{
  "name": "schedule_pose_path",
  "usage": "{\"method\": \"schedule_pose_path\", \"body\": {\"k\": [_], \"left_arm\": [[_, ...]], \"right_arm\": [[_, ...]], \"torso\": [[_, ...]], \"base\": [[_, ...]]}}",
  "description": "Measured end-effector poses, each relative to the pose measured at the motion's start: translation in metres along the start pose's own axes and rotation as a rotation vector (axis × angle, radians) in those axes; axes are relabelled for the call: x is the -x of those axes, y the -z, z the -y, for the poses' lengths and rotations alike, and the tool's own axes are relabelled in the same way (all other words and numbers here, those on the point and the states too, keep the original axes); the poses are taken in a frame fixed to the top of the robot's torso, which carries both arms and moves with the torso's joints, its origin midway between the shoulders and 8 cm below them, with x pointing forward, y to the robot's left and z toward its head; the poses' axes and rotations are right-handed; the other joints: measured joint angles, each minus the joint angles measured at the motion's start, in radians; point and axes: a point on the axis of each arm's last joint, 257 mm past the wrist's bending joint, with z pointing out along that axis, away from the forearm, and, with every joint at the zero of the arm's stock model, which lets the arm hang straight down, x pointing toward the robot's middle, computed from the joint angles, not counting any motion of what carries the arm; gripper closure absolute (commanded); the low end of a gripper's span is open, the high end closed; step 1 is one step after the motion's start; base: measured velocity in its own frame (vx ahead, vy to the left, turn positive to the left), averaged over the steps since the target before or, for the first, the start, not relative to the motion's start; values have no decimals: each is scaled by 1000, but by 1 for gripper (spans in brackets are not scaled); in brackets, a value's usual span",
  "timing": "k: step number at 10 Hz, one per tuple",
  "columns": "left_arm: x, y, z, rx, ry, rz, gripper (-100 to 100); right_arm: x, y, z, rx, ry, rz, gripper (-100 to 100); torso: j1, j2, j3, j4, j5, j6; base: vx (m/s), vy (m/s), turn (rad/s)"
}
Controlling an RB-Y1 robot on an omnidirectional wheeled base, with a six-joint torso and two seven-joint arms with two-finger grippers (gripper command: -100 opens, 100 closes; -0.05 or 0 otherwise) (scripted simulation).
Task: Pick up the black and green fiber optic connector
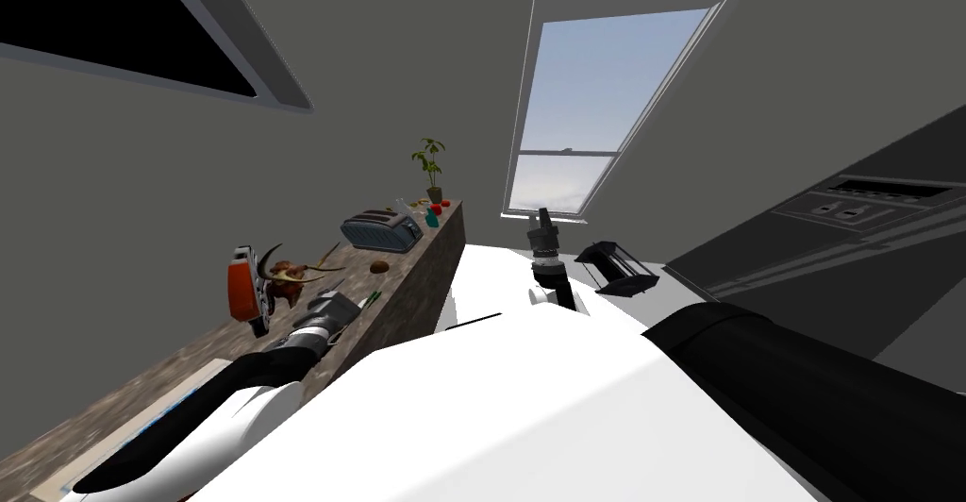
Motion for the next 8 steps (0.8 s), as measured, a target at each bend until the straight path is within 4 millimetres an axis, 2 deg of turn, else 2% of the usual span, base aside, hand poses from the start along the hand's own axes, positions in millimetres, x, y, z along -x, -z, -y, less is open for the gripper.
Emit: {"method": "schedule_pose_path", "body": {"k": [3,8], "left_arm": [[16,3,-11,70,29,38,-100],[49,18,-44,213,95,122,-100]], "right_arm": [[0,0,0,0,0,0,0],[0,0,0,0,0,0,0]], "torso": [[0,-1,0,0,0,0],[1,0,0,0,0,0]], "base": [[63,-23,29],[67,-19,22]]}}
